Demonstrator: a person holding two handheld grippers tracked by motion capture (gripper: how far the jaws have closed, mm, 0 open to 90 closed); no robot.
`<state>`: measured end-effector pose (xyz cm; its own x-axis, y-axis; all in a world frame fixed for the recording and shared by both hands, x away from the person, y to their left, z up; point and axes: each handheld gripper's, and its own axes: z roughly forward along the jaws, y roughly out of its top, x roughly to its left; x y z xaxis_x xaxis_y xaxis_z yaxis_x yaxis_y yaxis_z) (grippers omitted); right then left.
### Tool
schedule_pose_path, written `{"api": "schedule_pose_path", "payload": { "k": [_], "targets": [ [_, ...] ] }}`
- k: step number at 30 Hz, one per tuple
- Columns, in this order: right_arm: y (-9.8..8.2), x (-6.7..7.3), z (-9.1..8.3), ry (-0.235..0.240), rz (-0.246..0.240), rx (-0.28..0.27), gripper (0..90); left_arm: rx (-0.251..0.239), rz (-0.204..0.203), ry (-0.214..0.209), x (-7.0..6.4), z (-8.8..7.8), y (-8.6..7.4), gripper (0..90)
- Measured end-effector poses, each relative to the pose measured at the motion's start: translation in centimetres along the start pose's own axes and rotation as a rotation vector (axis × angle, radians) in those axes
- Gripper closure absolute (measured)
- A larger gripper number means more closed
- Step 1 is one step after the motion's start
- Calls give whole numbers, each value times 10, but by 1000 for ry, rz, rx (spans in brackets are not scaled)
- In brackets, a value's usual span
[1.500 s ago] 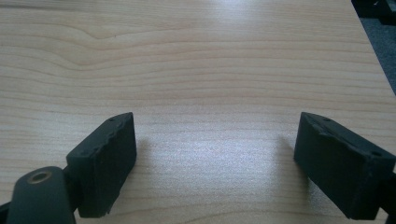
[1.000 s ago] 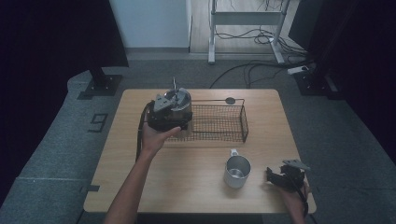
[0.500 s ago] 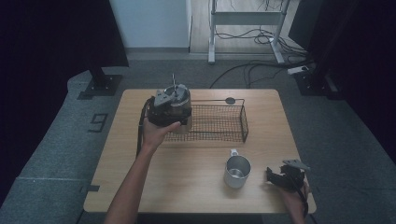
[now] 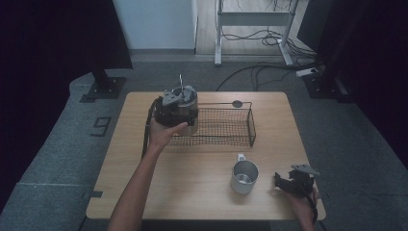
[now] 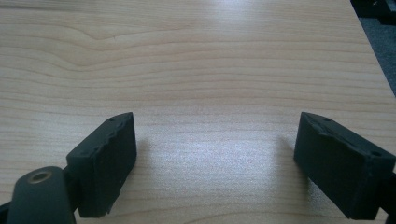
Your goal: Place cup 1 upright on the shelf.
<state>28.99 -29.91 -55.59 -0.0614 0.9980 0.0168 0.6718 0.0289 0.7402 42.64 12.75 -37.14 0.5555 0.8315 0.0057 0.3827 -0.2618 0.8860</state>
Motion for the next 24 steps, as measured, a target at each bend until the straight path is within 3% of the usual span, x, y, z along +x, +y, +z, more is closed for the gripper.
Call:
{"api": "schedule_pose_path", "payload": {
  "k": [24],
  "targets": [
    [0, 0, 0, -1, 2, 1, 128, 24, -33, 11, 15, 31, -6, 42]
  ]
}}
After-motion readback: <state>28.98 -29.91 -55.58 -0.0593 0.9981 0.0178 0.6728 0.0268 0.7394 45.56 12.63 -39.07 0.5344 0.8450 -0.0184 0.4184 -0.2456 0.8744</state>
